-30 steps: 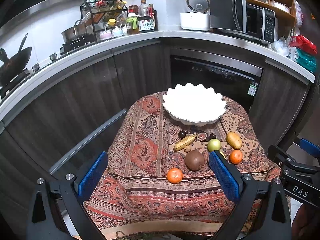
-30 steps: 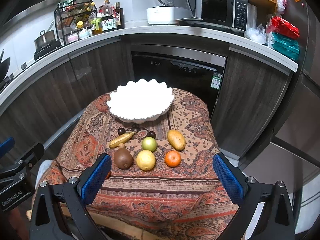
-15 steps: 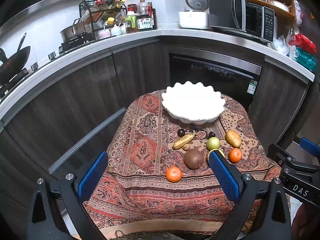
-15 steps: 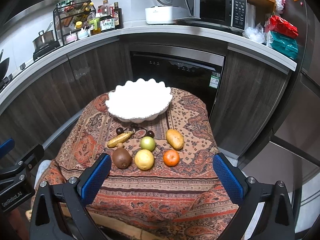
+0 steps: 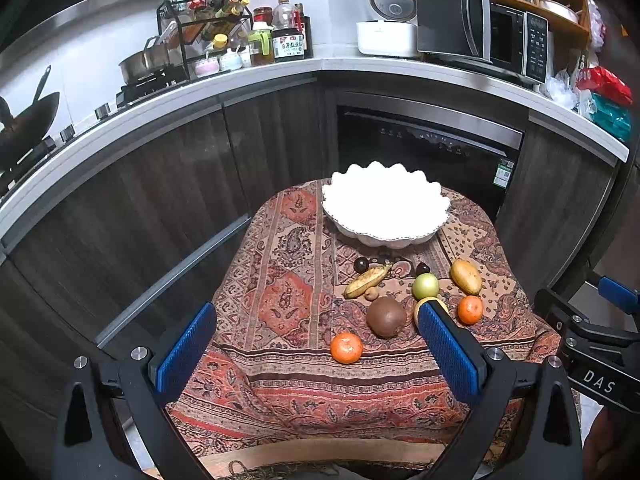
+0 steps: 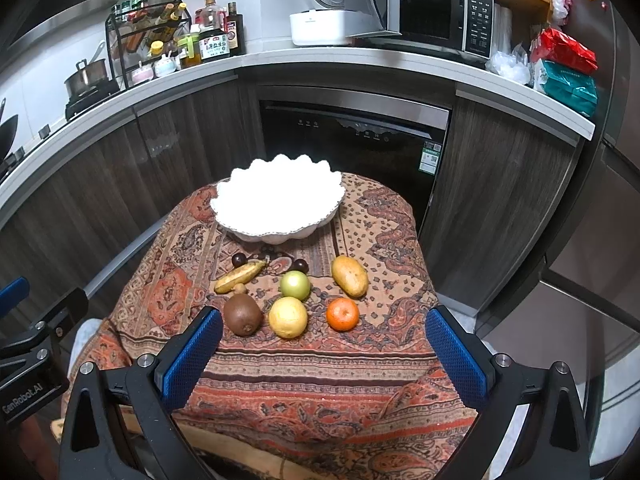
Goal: Organize fruits
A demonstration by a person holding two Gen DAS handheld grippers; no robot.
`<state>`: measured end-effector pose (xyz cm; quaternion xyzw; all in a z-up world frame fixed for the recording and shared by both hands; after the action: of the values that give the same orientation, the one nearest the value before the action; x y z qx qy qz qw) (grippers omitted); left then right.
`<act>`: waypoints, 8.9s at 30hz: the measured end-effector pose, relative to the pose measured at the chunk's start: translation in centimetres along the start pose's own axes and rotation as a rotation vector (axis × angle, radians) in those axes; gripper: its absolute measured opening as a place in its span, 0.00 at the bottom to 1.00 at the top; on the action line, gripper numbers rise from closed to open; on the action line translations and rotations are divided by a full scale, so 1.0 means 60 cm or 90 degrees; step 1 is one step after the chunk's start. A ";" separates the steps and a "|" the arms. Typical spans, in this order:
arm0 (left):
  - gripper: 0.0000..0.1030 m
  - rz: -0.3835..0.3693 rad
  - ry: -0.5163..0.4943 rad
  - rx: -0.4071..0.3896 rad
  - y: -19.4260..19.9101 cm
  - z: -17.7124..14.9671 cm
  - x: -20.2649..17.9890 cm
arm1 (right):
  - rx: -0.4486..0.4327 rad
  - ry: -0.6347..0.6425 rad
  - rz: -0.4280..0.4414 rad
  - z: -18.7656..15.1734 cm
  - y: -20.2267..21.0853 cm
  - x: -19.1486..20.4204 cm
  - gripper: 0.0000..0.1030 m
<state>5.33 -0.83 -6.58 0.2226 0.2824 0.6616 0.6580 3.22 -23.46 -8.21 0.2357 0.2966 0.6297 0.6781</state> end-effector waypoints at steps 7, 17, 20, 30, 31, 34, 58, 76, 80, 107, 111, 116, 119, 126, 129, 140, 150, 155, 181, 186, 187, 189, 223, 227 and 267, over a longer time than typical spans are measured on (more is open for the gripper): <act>0.99 0.000 -0.001 0.002 0.001 0.003 -0.001 | -0.001 -0.001 -0.002 -0.001 -0.001 0.001 1.00; 0.99 0.000 -0.007 0.010 -0.002 0.001 -0.003 | 0.003 -0.003 -0.002 -0.004 -0.004 -0.001 1.00; 0.99 0.002 -0.011 0.014 -0.006 0.002 -0.004 | 0.005 -0.004 -0.003 -0.004 -0.007 -0.002 1.00; 0.99 0.002 -0.020 0.038 -0.031 -0.005 -0.007 | 0.012 -0.003 -0.002 -0.010 -0.029 0.000 0.99; 0.99 0.002 -0.022 0.040 -0.033 -0.006 -0.008 | 0.013 -0.003 -0.002 -0.010 -0.031 0.000 0.99; 0.99 0.004 -0.029 0.043 -0.041 -0.007 -0.012 | 0.018 -0.004 -0.002 -0.014 -0.041 -0.003 0.99; 0.99 -0.004 -0.070 0.097 -0.163 -0.054 -0.019 | 0.053 0.008 -0.014 -0.037 -0.142 0.013 1.00; 0.93 -0.020 -0.077 0.155 -0.269 -0.118 -0.026 | 0.067 0.022 -0.024 -0.068 -0.219 0.023 0.99; 0.87 -0.019 -0.083 0.178 -0.294 -0.135 -0.027 | 0.073 0.027 -0.025 -0.074 -0.240 0.025 0.99; 0.52 -0.031 -0.094 0.246 -0.380 -0.203 -0.039 | 0.100 0.040 -0.024 -0.114 -0.310 0.036 1.00; 0.45 -0.041 -0.093 0.242 -0.380 -0.203 -0.042 | 0.101 0.039 -0.021 -0.114 -0.312 0.036 1.00; 0.43 -0.044 -0.084 0.241 -0.377 -0.201 -0.037 | 0.100 0.044 -0.019 -0.113 -0.312 0.040 1.00; 0.43 -0.041 -0.076 0.235 -0.372 -0.196 -0.032 | 0.098 0.053 -0.014 -0.111 -0.310 0.048 1.00; 0.43 -0.040 -0.050 0.220 -0.366 -0.177 -0.015 | 0.092 0.072 -0.002 -0.098 -0.310 0.065 0.95; 0.43 -0.034 -0.040 0.217 -0.367 -0.169 -0.006 | 0.093 0.085 0.006 -0.087 -0.314 0.076 0.87; 0.43 -0.021 -0.003 0.225 -0.380 -0.159 0.020 | 0.131 0.106 0.027 -0.077 -0.360 0.103 0.75; 0.43 -0.007 -0.003 0.227 -0.388 -0.152 0.024 | 0.191 0.084 0.074 -0.102 -0.404 0.116 0.56; 0.43 -0.002 -0.008 0.229 -0.386 -0.146 0.021 | 0.195 0.077 0.086 -0.102 -0.406 0.117 0.55; 0.43 -0.058 -0.038 0.176 -0.348 -0.007 -0.058 | 0.133 0.037 0.121 0.013 -0.335 0.074 0.54; 0.43 -0.068 -0.040 0.161 -0.359 0.033 -0.078 | 0.115 0.029 0.111 0.052 -0.337 0.054 0.54; 0.43 -0.068 -0.041 0.158 -0.361 0.040 -0.082 | 0.110 0.029 0.108 0.060 -0.338 0.050 0.54; 0.43 -0.072 -0.043 0.157 -0.368 0.057 -0.090 | 0.099 0.031 0.101 0.078 -0.340 0.043 0.54; 0.43 -0.100 -0.053 0.167 -0.554 0.212 -0.157 | 0.086 0.024 0.045 0.252 -0.502 -0.010 0.54; 0.43 -0.099 -0.052 0.184 -0.575 0.206 -0.159 | 0.099 0.023 0.043 0.248 -0.525 -0.010 0.54; 0.91 -0.039 -0.065 0.114 -0.474 0.246 -0.142 | 0.044 0.002 -0.027 0.279 -0.429 -0.047 0.85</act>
<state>36.67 -8.84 -13.96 0.3049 0.3134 0.6012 0.6689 33.24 -27.83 -13.84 0.2521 0.3241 0.6049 0.6823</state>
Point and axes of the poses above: each gripper's, at about its wrist camera, not at the fingertips, and y roughly against the way its jaws point, x to its left, z to its top, the point moved 8 cm from there along -y, roughly the way its jaws point, and after that the axes turned 11 degrees about y, right-handed, at the moved point
